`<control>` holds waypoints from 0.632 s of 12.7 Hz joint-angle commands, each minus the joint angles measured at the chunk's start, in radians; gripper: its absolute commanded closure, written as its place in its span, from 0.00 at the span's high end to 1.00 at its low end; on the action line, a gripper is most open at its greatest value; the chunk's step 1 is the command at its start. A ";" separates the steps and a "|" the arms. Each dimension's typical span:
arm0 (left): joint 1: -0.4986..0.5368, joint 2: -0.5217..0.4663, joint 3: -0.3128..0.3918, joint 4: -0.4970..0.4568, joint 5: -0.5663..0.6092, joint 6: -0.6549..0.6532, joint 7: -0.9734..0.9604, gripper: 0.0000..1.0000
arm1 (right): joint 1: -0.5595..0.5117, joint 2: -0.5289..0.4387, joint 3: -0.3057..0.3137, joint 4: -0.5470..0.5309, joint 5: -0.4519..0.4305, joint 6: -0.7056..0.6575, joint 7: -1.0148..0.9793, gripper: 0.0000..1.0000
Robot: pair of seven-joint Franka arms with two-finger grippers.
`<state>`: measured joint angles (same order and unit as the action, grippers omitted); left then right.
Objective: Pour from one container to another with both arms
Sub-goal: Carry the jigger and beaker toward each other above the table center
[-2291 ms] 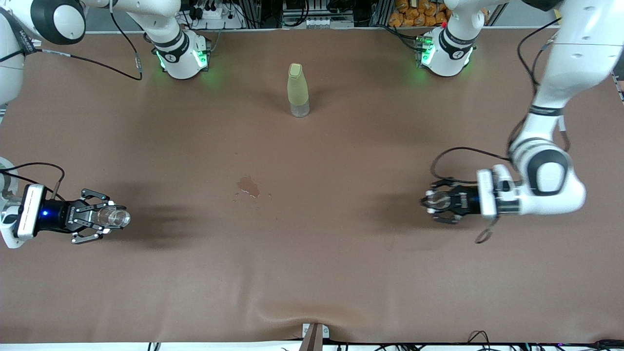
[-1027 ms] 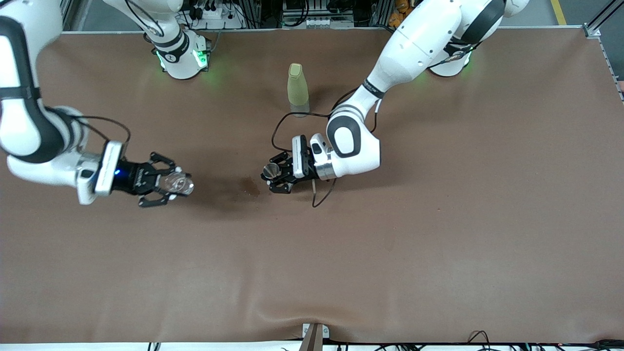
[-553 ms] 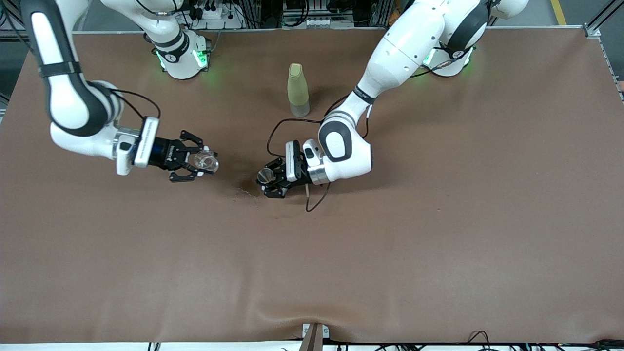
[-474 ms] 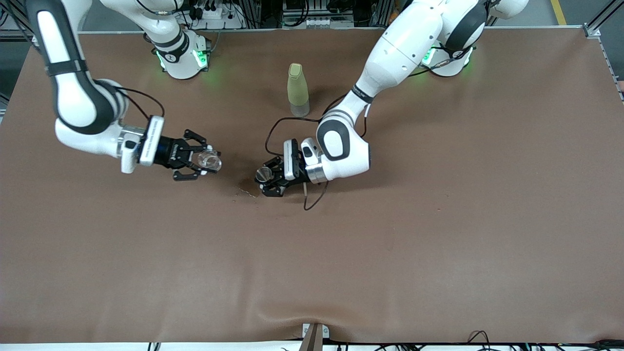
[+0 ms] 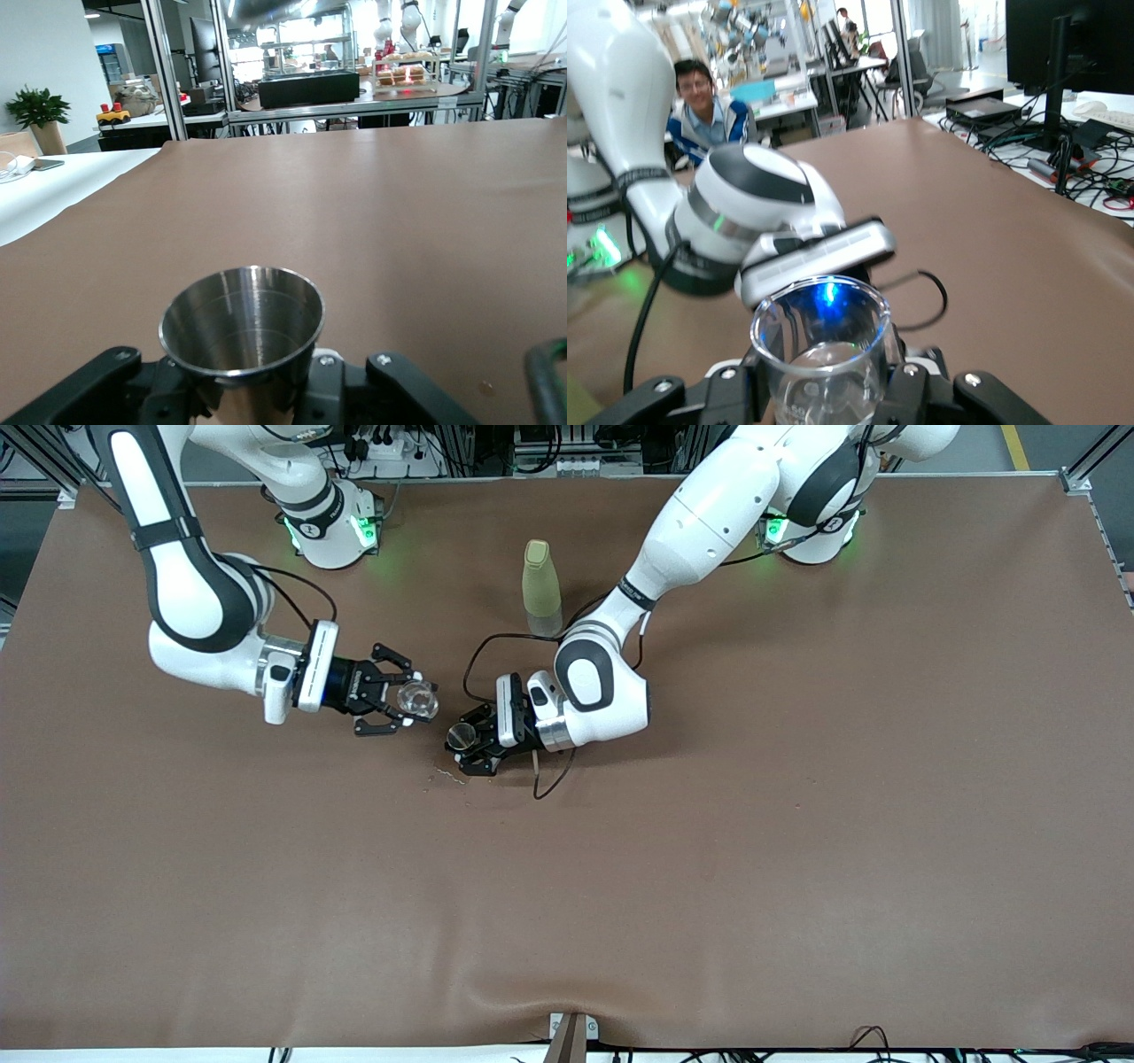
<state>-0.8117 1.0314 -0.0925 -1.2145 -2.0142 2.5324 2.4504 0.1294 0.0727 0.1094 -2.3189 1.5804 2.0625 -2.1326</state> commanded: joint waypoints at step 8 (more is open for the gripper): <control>-0.004 0.027 0.034 0.050 -0.047 -0.029 0.002 0.00 | 0.075 -0.050 -0.013 -0.074 0.144 -0.042 0.313 0.28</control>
<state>-0.8243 1.0529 -0.0670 -1.1815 -2.0378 2.5268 2.4504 0.2073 0.0580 0.0989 -2.3668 1.6961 2.0325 -1.8947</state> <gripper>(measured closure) 0.912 0.502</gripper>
